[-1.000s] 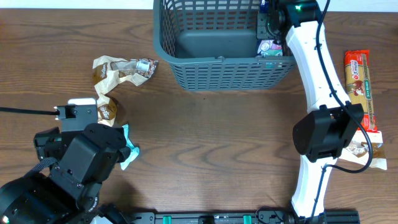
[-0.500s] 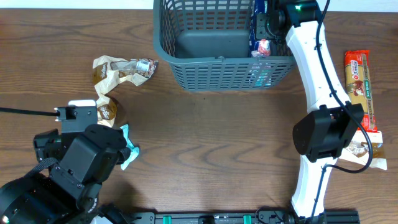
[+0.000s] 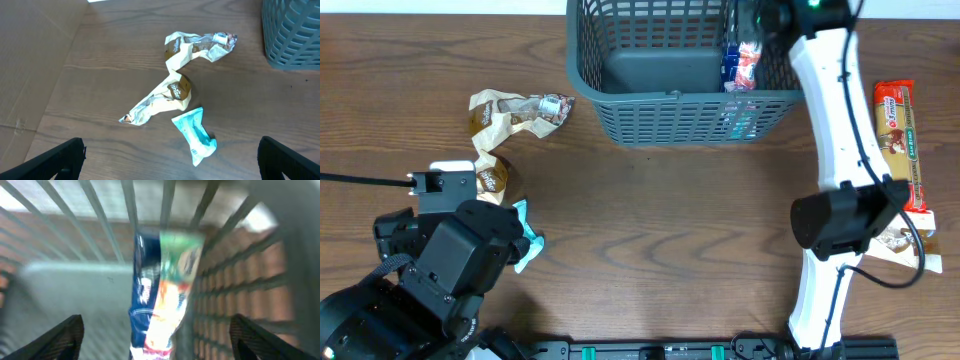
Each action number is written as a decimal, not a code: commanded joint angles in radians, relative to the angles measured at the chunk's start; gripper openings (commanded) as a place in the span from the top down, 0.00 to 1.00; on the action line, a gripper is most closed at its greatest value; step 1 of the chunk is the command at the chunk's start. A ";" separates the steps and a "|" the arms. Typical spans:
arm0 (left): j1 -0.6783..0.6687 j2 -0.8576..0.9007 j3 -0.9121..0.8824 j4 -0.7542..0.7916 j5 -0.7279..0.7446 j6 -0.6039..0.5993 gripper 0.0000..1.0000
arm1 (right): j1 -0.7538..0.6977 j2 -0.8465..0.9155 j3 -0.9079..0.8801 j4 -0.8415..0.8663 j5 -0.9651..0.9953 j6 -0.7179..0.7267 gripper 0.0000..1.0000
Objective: Pack container
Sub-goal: 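Open the right gripper and return it to the spaghetti packet, then grasp the orange spaghetti packet with the right gripper and lift it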
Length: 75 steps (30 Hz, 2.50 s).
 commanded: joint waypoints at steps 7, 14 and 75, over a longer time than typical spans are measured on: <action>0.000 0.000 0.009 -0.003 -0.004 0.012 0.01 | -0.008 -0.095 0.434 -0.139 0.039 -0.145 0.01; 0.000 0.000 0.009 -0.003 -0.004 0.009 0.01 | -0.049 -0.215 0.490 -0.322 0.053 -0.359 0.01; 0.000 0.000 0.009 -0.002 -0.003 0.008 0.01 | -0.790 0.190 -0.214 -0.155 -0.203 -0.462 0.01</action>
